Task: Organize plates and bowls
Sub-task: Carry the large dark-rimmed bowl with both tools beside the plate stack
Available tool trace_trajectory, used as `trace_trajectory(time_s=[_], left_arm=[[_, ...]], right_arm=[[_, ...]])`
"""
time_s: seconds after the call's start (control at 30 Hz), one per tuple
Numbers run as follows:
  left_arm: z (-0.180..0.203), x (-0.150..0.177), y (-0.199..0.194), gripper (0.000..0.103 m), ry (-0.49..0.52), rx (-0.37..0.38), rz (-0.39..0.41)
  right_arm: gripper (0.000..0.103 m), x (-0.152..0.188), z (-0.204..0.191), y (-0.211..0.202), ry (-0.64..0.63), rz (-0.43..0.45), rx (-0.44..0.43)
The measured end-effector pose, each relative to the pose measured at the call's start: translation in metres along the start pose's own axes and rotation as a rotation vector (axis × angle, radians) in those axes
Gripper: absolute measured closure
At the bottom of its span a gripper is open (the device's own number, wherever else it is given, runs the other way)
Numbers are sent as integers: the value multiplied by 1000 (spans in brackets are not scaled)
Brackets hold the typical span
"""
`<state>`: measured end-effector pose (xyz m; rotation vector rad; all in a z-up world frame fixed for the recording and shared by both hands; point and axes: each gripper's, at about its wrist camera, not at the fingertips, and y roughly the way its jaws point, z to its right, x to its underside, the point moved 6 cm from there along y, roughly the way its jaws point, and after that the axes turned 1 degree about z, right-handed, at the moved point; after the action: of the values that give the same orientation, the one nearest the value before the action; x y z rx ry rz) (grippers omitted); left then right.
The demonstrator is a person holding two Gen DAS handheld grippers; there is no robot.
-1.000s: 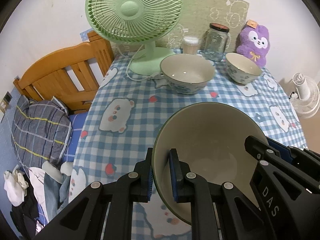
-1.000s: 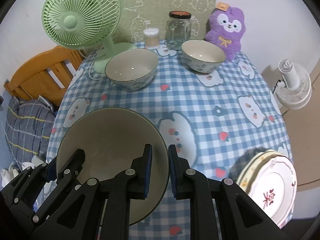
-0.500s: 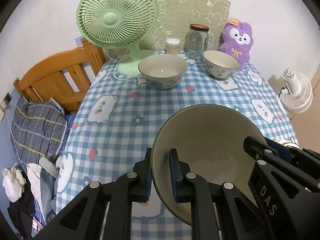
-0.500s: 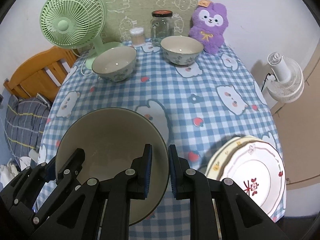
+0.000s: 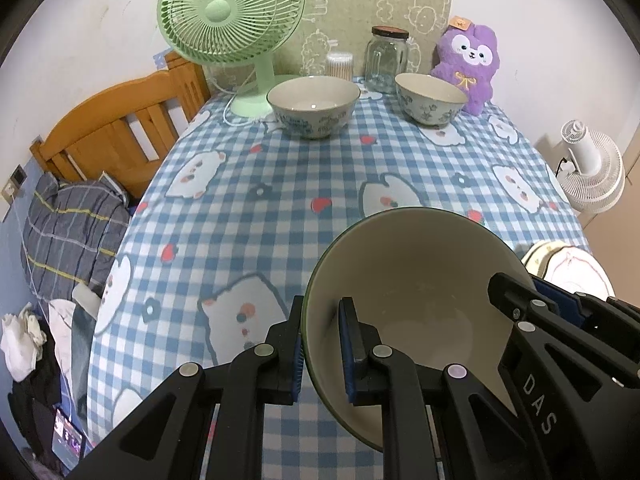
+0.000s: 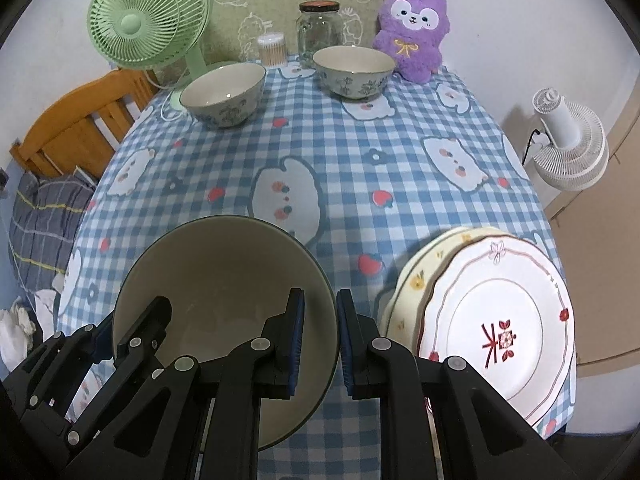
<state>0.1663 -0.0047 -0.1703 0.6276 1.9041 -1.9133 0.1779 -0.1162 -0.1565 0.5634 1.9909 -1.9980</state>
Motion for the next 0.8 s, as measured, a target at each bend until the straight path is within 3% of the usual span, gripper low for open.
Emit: trace_trajectory(time_s=[0.8], left_arm=[[7, 43, 7, 92, -17, -24, -12]], right_arm=[[83, 36, 6, 14, -36, -22, -1]])
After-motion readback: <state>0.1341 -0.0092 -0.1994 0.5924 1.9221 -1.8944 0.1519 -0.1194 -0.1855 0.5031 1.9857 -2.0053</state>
